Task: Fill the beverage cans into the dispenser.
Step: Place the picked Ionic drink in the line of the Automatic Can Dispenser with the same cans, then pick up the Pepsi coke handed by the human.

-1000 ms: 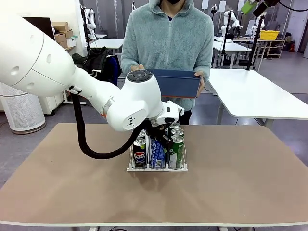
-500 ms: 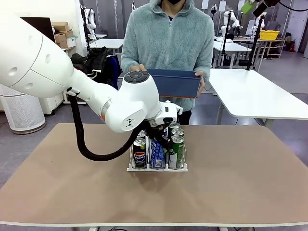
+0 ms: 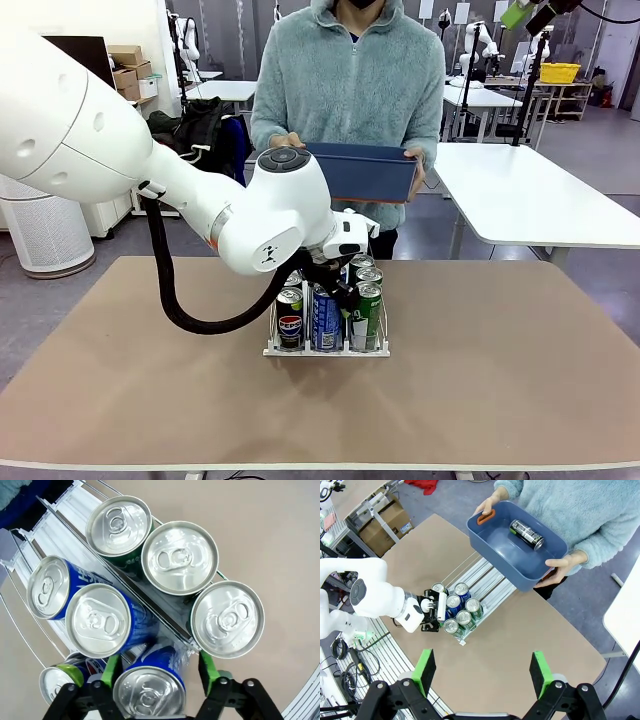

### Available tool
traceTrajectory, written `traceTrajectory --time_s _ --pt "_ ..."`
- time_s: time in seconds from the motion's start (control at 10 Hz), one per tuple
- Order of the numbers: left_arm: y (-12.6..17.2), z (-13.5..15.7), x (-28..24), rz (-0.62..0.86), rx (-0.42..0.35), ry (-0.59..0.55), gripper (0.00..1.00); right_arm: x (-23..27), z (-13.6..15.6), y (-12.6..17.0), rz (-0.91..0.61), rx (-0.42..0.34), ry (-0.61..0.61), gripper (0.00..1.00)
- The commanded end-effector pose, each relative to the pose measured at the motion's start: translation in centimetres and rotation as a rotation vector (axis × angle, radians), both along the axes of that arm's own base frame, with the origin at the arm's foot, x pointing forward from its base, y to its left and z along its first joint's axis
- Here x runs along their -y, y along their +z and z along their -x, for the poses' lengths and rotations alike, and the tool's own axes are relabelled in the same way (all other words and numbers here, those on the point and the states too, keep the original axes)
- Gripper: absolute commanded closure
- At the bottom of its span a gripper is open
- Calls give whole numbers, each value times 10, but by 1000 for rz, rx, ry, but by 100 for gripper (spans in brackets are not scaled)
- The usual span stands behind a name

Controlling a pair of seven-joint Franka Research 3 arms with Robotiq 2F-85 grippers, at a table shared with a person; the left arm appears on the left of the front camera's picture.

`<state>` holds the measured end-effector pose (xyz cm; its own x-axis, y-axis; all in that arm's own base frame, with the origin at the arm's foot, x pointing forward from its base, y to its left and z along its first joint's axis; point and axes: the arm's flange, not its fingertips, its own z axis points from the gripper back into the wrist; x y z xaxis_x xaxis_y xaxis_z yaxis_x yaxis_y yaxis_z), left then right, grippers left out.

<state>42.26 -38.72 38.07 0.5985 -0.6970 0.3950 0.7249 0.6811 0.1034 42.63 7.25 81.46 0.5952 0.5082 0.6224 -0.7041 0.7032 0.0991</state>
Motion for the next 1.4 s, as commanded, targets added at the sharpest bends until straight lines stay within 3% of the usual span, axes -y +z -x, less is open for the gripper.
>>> traceTrajectory --time_s 0.0,0.1,0.6,1.3 --pt "11 4 -2 1 20 30 18 0 2 -1 -4 0 7 0" --pt "17 6 -2 4 23 37 0 0 2 -1 -4 0 7 0" --pt "52 17 0 -34 77 68 0 0 2 -1 -4 0 7 0" --pt "44 9 -5 -5 52 40 0 0 2 -1 -4 0 7 0"
